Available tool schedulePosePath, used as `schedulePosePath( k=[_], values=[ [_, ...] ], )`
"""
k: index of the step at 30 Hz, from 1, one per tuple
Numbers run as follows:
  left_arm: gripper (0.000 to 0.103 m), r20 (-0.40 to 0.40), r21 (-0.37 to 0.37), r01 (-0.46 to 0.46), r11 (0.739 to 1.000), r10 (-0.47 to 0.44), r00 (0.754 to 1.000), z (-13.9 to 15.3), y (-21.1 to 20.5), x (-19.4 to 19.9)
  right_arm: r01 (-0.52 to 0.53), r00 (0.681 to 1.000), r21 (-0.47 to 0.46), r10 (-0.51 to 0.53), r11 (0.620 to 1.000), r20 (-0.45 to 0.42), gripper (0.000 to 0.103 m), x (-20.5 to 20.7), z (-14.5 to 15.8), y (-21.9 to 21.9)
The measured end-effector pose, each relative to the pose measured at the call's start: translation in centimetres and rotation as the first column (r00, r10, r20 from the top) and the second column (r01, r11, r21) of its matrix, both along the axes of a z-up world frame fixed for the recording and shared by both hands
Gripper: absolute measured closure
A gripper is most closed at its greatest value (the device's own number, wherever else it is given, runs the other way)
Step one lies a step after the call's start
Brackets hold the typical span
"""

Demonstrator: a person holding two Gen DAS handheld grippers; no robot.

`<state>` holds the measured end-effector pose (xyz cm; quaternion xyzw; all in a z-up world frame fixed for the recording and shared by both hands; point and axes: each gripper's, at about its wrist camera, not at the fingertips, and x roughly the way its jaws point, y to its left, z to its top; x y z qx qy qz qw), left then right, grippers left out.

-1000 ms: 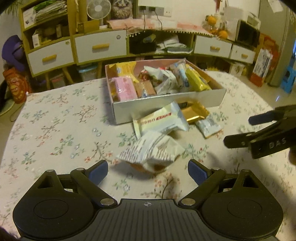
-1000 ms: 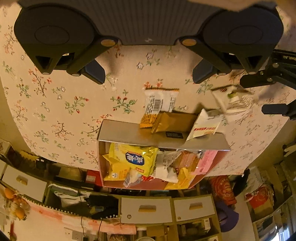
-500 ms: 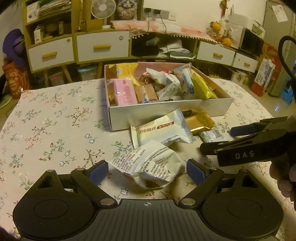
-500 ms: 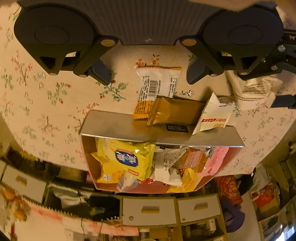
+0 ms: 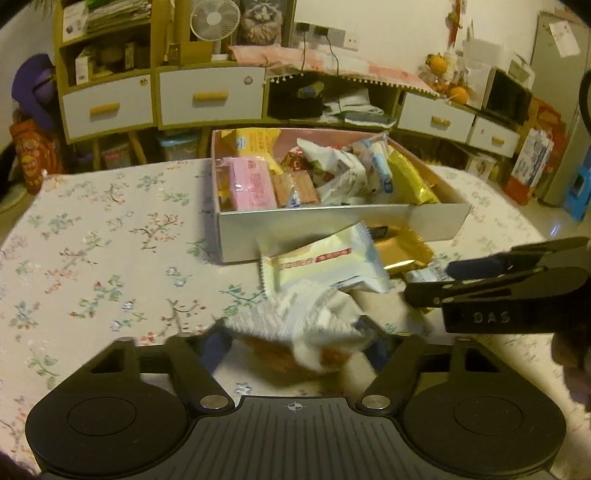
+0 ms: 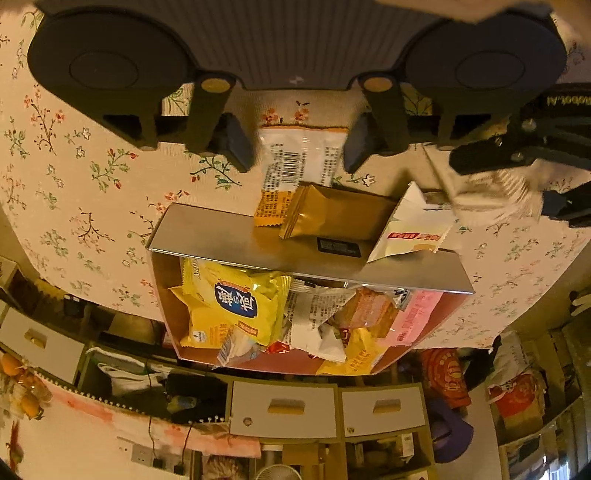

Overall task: Organize snacks
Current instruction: 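Grasp the white bread packet with the left gripper while the right grasps the orange-and-white packet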

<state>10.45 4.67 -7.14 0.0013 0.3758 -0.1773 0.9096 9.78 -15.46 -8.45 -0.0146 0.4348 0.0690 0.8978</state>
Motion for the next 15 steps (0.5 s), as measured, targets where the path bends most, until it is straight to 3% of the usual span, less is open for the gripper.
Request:
schedulePosePath(
  k=[7, 15],
  values=[
    [0.045, -0.019, -0.009, -0.017, 1.0, 0.016, 1.0, 0.22, -0.37, -0.03, -0.009, 1.0, 0.0, 0.009, 1.0, -0.01, 0.063, 0.18, 0.17, 0.05],
    [0.049, -0.043, -0.021, -0.029, 0.999, 0.028, 0.999, 0.96, -0.54, -0.13, 0.007, 0.997, 0.02, -0.006, 1.0, -0.08, 0.065, 0.08, 0.75, -0.48]
  ],
)
